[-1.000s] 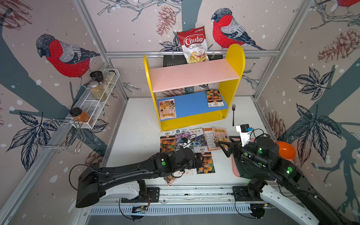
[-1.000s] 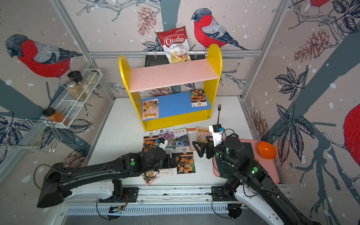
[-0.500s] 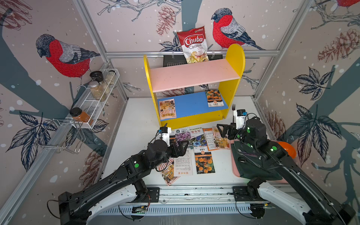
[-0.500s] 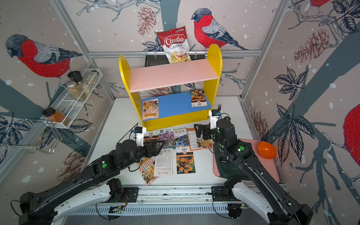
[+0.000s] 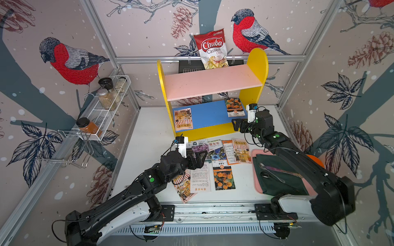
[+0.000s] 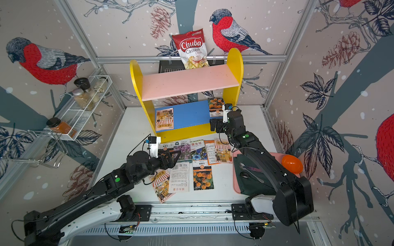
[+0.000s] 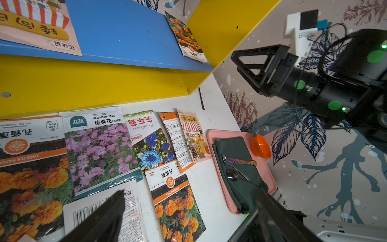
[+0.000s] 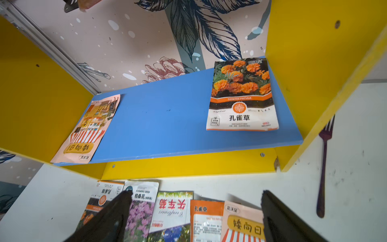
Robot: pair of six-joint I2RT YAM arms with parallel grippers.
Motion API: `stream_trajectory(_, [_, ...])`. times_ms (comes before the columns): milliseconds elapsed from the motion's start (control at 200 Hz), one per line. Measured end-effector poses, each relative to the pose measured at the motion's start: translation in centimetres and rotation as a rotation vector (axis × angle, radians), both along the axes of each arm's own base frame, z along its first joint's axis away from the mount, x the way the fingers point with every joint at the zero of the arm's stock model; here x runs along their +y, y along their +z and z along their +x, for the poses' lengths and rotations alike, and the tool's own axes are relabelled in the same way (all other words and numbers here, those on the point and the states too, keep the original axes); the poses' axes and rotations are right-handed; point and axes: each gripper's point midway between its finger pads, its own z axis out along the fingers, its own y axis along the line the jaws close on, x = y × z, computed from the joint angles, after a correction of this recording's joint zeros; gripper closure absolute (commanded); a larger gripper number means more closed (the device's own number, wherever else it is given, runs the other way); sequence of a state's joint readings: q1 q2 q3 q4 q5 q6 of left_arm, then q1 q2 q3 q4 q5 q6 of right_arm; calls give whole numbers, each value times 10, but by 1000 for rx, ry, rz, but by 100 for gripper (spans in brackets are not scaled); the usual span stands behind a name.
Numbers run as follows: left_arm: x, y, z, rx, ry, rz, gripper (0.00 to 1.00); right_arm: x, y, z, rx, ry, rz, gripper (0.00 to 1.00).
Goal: Take the seed bag off the shelf
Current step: Pick up the seed packet from the shelf.
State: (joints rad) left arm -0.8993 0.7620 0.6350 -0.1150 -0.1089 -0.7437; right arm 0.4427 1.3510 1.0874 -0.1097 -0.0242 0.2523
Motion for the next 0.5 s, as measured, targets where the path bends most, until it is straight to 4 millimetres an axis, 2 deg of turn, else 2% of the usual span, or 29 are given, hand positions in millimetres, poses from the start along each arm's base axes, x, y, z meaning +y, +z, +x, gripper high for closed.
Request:
stream_trajectory(225, [-2, 2, 2, -34, -12, 8, 3, 19, -8, 48, -7, 0, -53, 2])
stream_trajectory(500, [-9, -6, 4, -39, -43, 45, 3, 31, -28, 95, -7, -21, -130, 2])
